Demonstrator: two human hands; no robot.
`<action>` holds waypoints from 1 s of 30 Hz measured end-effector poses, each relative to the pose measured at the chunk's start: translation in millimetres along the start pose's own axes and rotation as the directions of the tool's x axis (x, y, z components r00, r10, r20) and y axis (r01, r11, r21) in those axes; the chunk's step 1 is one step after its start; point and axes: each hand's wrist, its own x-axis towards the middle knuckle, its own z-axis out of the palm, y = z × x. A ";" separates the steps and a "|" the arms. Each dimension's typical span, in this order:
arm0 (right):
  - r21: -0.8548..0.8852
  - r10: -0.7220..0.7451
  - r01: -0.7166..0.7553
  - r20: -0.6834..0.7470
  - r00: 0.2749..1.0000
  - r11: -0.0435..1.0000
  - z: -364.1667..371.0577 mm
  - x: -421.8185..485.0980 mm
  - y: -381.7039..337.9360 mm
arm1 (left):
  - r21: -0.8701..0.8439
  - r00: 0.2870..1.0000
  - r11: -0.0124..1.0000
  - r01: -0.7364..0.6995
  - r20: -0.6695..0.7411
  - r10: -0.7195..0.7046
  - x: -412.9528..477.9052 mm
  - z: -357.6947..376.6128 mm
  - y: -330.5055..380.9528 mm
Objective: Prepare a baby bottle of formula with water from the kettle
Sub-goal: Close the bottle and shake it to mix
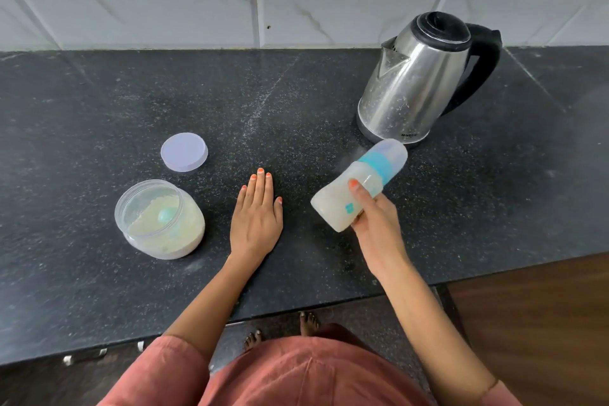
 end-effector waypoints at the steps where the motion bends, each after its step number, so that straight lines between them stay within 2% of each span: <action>1: -0.010 0.005 -0.005 0.011 1.000 1.000 -0.1 -0.8 1.4 | 0.005 1.000 1.000 0.001 0.001 -0.001 -0.1 0.3 -0.1; 4: -0.320 0.103 -0.053 0.142 0.985 0.946 -2.1 -15.7 9.6 | 0.017 1.000 1.000 0.000 0.003 0.000 0.5 0.8 -1.1; 6: -0.409 0.116 -0.039 0.165 0.979 0.912 -5.4 -17.7 7.4 | 0.008 1.000 1.000 -0.001 0.002 0.001 0.4 0.5 -0.6; 7: -0.356 0.085 -0.029 0.141 0.986 0.934 -6.2 -13.4 3.9 | 0.003 1.000 1.000 -0.002 -0.002 0.002 0.3 0.0 -0.3; 9: -0.130 0.018 -0.012 0.039 0.999 0.991 -4.9 -3.3 -6.2 | -0.003 1.000 1.000 -0.006 -0.009 0.006 -0.2 -0.5 0.0; 11: 0.044 -0.028 0.030 -0.032 0.999 0.999 -3.5 4.4 -10.3 | -0.007 1.000 1.000 -0.009 -0.010 0.009 -0.5 -0.2 0.1; 13: -0.029 -0.008 0.008 0.013 1.000 1.000 -0.8 0.5 -7.2 | 0.002 1.000 1.000 -0.007 -0.007 0.007 0.0 0.2 -0.1; 16: -0.360 0.109 -0.050 0.145 0.983 0.931 -2.6 -13.5 -0.7 | 0.013 1.000 1.000 -0.002 -0.004 0.002 1.1 1.2 -1.0; 17: -0.386 0.114 -0.049 0.148 0.982 0.921 -4.3 -13.0 -2.4 | 0.010 1.000 1.000 -0.001 -0.005 0.001 0.8 1.2 -1.1; 18: -0.341 0.090 -0.041 0.129 0.988 0.939 -5.8 -9.5 -5.0 | 0.007 1.000 1.000 -0.001 -0.007 0.001 0.4 1.1 -0.8; 20: -0.113 0.029 -0.025 0.034 0.999 0.993 -5.1 -0.5 -12.3 | 0.010 1.000 1.000 -0.004 -0.013 0.004 -0.1 1.0 -0.8; 22: 0.050 -0.012 0.015 -0.052 0.999 0.999 -3.3 6.7 -13.2 | 0.012 1.000 1.000 -0.007 -0.014 0.007 0.0 1.3 -0.9; 24: -0.023 0.023 -0.023 -0.009 1.000 0.999 -0.3 1.3 -6.4 | 0.006 1.000 1.000 -0.006 -0.008 0.006 0.3 0.6 -0.3; 27: -0.380 0.159 -0.091 0.151 0.976 0.921 -0.1 -16.4 4.5 | -0.009 1.000 1.000 -0.005 -0.005 0.005 0.3 -0.1 -0.4; 28: -0.417 0.162 -0.080 0.165 0.973 0.905 -1.5 -17.1 3.7 | -0.004 1.000 1.000 -0.004 -0.004 0.004 0.1 0.0 -0.5; 30: -0.282 0.097 -0.062 0.112 0.989 0.957 -2.4 -8.8 -2.4 | 0.010 1.000 1.000 -0.004 -0.007 0.004 -0.2 0.6 -0.8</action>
